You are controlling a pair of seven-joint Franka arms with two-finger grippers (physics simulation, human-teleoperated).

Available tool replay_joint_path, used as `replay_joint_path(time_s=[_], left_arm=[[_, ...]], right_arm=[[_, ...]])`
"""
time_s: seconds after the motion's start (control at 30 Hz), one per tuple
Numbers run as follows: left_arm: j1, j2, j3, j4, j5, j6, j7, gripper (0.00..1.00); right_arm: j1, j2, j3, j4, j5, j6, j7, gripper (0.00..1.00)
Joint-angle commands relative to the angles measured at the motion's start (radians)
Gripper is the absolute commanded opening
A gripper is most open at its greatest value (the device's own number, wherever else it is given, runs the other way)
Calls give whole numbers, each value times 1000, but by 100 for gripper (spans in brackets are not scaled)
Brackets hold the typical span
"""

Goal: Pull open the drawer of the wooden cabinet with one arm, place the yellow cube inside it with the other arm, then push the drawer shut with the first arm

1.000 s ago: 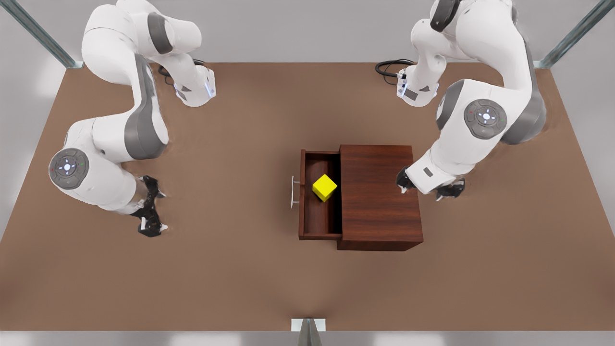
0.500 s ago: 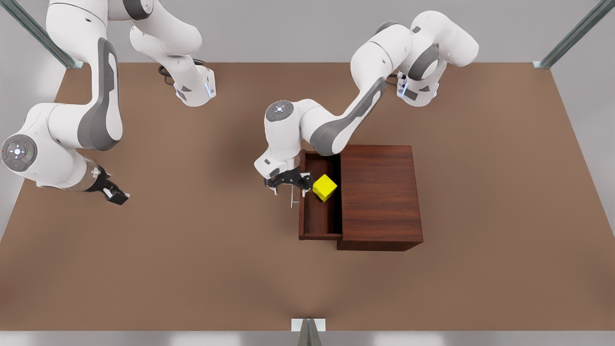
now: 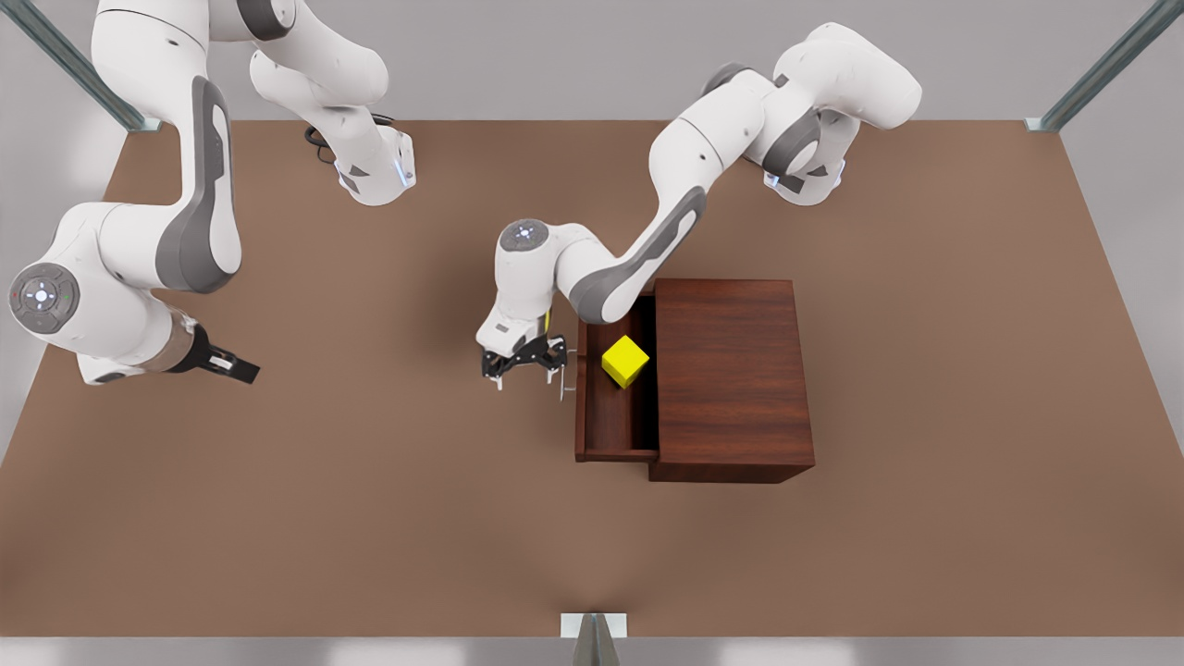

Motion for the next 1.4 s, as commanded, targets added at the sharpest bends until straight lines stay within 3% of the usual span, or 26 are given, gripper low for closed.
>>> replay_joint_path(time_s=[0.0,0.63,0.93,1.37], left_arm=[[1,-1,1,-3,1,24,-280,100],[39,-16,5,-93,-4,-55,-66,100],[70,-60,1,-92,-36,-263,50,100],[134,-87,-3,-96,-80,-312,239,100]], right_arm=[[0,0,0,1,-2,-2,-242,100],[2,7,3,4,0,-3,-241,100],[0,7,3,4,-2,-3,-241,100],[2,7,3,4,-2,-3,-241,100]])
